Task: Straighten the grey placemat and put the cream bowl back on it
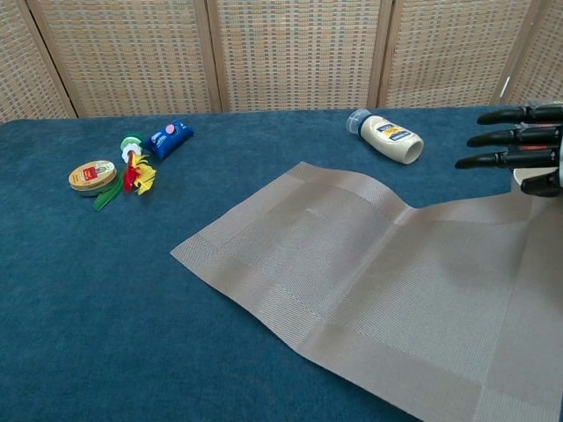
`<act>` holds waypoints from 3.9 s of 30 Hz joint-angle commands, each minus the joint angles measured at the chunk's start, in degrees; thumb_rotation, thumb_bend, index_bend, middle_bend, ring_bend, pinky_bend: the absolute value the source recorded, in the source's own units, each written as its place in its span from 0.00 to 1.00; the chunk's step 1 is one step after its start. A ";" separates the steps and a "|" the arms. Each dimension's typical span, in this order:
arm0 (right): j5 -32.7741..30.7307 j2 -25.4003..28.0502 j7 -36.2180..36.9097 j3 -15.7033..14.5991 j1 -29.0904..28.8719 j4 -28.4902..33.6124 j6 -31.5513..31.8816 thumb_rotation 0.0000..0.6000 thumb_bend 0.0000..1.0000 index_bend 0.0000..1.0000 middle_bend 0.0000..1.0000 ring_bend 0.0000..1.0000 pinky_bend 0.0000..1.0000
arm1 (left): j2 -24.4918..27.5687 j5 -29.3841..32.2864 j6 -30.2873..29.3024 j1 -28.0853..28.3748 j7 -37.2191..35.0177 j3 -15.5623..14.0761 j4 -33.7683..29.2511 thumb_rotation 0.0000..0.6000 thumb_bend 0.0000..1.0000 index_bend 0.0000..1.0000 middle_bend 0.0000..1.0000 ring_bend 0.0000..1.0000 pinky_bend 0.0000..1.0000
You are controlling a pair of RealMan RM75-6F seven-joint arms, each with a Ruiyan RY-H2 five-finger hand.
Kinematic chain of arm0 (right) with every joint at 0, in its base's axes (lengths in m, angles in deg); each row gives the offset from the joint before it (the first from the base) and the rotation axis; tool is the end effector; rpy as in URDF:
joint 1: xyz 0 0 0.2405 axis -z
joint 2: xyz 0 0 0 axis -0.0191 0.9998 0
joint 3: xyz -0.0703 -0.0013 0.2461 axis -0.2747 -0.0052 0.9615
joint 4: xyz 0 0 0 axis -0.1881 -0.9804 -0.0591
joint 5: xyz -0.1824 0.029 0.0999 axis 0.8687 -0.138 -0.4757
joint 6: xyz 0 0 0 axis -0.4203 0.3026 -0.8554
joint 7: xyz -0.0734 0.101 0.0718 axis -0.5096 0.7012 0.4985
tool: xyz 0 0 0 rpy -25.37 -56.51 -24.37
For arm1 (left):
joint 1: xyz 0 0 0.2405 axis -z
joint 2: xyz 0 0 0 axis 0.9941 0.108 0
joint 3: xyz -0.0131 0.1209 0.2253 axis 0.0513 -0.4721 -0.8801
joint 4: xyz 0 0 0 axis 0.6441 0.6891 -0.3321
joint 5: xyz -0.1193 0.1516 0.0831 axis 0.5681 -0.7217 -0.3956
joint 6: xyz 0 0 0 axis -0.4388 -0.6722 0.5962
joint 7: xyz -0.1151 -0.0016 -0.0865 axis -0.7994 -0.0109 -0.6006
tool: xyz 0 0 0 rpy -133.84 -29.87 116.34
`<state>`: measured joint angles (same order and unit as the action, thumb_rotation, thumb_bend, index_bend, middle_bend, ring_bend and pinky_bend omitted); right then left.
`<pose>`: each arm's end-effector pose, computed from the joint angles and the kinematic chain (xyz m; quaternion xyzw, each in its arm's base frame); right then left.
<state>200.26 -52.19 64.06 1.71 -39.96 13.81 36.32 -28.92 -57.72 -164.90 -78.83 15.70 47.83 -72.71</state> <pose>-0.2510 -0.3149 0.1129 0.8897 0.2118 0.2077 0.3471 -0.2510 0.1749 0.1730 -0.5653 -0.4131 -0.3544 0.6199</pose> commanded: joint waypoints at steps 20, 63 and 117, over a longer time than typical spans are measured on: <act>-9.74 -2.52 -6.85 8.72 -1.75 -5.71 -5.26 1.00 0.00 0.03 0.00 0.00 0.00 | -0.52 1.98 1.70 0.87 0.67 0.56 0.88 1.00 0.00 0.00 0.00 0.00 0.00; -29.56 -1.08 16.20 10.40 31.14 29.98 16.60 1.00 0.00 0.05 0.00 0.00 0.00 | -34.11 -18.59 29.59 29.46 -11.73 0.02 48.37 1.00 0.04 0.17 0.00 0.00 0.00; -26.84 -0.84 16.59 13.13 33.00 30.65 15.51 1.00 0.00 0.08 0.00 0.00 0.00 | -41.90 -8.49 37.15 39.68 -5.36 1.75 51.84 1.00 0.40 0.34 0.00 0.00 0.00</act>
<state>173.43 -53.03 80.65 14.84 -6.96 44.46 51.83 -70.77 -66.26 -127.75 -39.18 10.34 49.56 -20.91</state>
